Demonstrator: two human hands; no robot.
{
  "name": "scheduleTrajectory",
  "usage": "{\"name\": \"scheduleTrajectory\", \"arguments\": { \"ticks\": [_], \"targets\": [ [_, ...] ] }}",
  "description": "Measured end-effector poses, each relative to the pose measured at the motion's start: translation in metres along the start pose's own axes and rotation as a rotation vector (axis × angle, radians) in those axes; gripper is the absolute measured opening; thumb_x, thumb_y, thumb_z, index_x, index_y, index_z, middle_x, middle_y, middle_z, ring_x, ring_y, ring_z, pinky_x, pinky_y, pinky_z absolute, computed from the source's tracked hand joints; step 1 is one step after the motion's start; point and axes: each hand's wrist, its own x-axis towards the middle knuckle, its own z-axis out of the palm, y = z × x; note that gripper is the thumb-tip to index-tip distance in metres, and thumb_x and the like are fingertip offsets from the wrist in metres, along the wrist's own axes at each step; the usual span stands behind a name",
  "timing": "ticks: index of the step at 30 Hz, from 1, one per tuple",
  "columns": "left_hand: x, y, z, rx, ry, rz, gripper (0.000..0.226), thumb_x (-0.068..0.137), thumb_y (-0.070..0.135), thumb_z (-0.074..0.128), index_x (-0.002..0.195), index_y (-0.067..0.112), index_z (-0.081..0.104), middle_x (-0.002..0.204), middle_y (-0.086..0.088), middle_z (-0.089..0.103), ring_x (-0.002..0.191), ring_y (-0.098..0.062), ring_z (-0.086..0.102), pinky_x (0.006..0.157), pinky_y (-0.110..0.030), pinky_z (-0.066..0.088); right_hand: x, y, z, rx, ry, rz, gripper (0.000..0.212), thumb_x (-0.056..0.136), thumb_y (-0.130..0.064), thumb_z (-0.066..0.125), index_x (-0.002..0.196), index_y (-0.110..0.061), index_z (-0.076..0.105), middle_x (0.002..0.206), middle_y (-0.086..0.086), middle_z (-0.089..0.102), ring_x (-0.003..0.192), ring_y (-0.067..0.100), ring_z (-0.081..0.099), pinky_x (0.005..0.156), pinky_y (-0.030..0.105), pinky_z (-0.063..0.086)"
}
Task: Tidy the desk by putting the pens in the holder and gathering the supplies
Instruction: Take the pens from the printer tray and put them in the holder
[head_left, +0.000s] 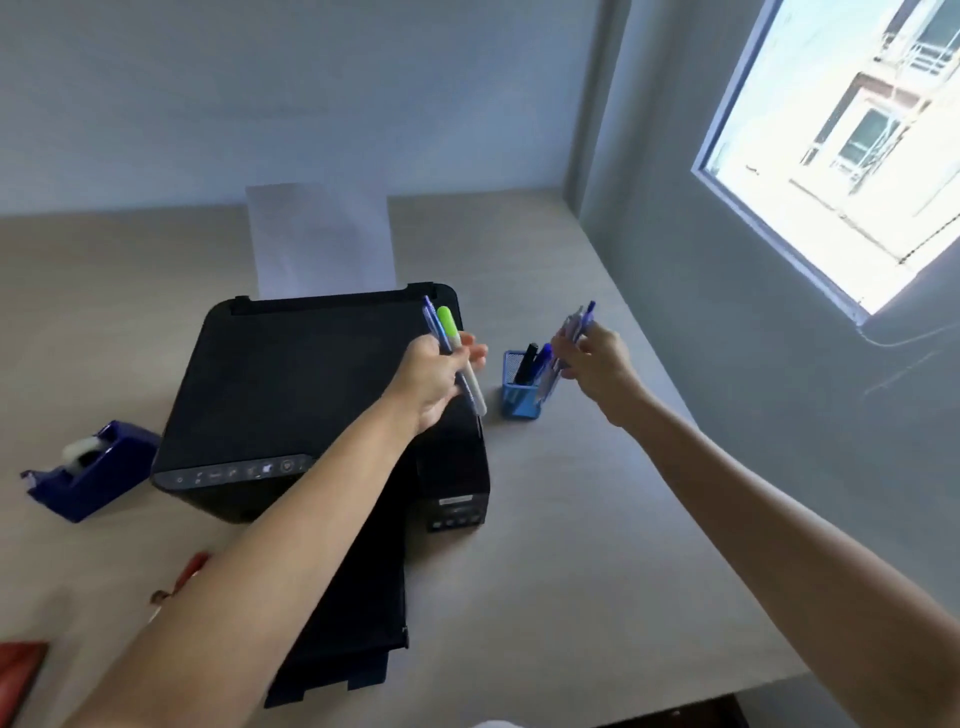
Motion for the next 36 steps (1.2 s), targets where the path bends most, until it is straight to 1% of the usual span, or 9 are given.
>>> {"name": "scheduleTrajectory", "arguments": {
  "ticks": [5,7,13,19,23,26,29,32,36],
  "targets": [
    [0.072,-0.02,0.05,0.104,0.16,0.06,0.017,0.089,-0.002,0.06,0.079,0.012,0.062,0.088,-0.009,0.063,0.098,-0.027,0.061,0.093,-0.042,0.05,0.043,0.04,-0.021,0.176,0.153,0.143,0.013,0.081,-0.017,0.072,0.069,-0.018,0.066,0.068,0.001,0.069,0.072,0.022,0.069,0.086,0.049,0.058],
    [0.098,-0.032,0.061,0.168,0.257,0.068,0.005,0.087,0.002,0.064,0.088,0.006,0.067,0.098,-0.015,0.069,0.097,-0.028,0.066,0.09,-0.037,0.053,0.058,0.049,-0.018,0.245,0.164,0.181,0.014,0.08,-0.014,0.073,0.069,-0.018,0.066,0.068,0.002,0.069,0.071,0.022,0.07,0.087,0.049,0.058],
    [0.142,-0.066,0.077,0.435,0.424,-0.035,0.023,0.084,0.004,0.067,0.106,0.001,0.071,0.112,-0.012,0.072,0.102,-0.026,0.068,0.075,-0.026,0.052,0.093,0.084,0.008,0.16,0.154,0.273,0.01,0.077,-0.021,0.074,0.07,-0.021,0.066,0.076,0.006,0.074,0.08,0.025,0.074,0.082,0.043,0.06],
    [0.161,-0.077,0.08,0.572,0.448,-0.131,0.027,0.08,-0.001,0.07,0.106,0.003,0.071,0.111,-0.012,0.07,0.098,-0.025,0.067,0.073,-0.024,0.049,0.109,0.098,0.008,-0.033,0.077,0.254,0.012,0.077,-0.014,0.073,0.085,-0.005,0.071,0.073,0.006,0.066,0.068,0.018,0.058,0.064,0.028,0.048],
    [0.159,-0.075,0.079,0.563,0.398,-0.094,0.028,0.077,-0.006,0.07,0.104,0.002,0.068,0.105,-0.013,0.069,0.09,-0.02,0.062,0.081,-0.026,0.051,0.11,0.093,0.004,-0.075,0.049,0.23,0.015,0.074,-0.009,0.072,0.089,-0.008,0.072,0.074,0.006,0.067,0.068,0.018,0.059,0.069,0.026,0.048],
    [0.15,-0.066,0.077,0.556,0.374,-0.02,0.039,0.078,-0.003,0.071,0.116,0.003,0.063,0.121,-0.014,0.066,0.113,-0.022,0.062,0.094,-0.028,0.05,0.105,0.081,0.001,-0.106,0.081,0.169,0.024,0.079,-0.013,0.073,0.102,-0.007,0.07,0.091,0.006,0.066,0.083,0.017,0.061,0.077,0.025,0.048],
    [0.133,-0.046,0.072,0.556,0.348,0.084,0.04,0.08,0.001,0.07,0.119,0.003,0.062,0.125,-0.013,0.064,0.12,-0.022,0.059,0.096,-0.027,0.047,0.095,0.06,0.002,-0.138,0.142,0.073,0.026,0.085,-0.016,0.069,0.11,-0.008,0.067,0.11,0.01,0.065,0.105,0.021,0.059,0.091,0.029,0.046],
    [0.108,-0.021,0.053,0.545,0.326,0.186,0.035,0.081,0.003,0.069,0.116,0.003,0.064,0.121,-0.013,0.066,0.114,-0.022,0.063,0.098,-0.029,0.05,0.077,0.028,0.013,-0.144,0.168,-0.022,0.022,0.088,-0.015,0.064,0.108,-0.01,0.068,0.113,0.012,0.067,0.11,0.023,0.06,0.095,0.031,0.045],
    [0.067,0.016,0.009,0.473,0.308,0.278,0.03,0.082,0.004,0.068,0.112,0.003,0.065,0.112,-0.011,0.069,0.096,-0.017,0.065,0.094,-0.028,0.052,0.05,-0.019,0.047,-0.174,0.124,-0.119,0.02,0.087,-0.014,0.06,0.104,-0.011,0.071,0.102,0.007,0.072,0.096,0.021,0.063,0.085,0.025,0.045]
  ]
}}
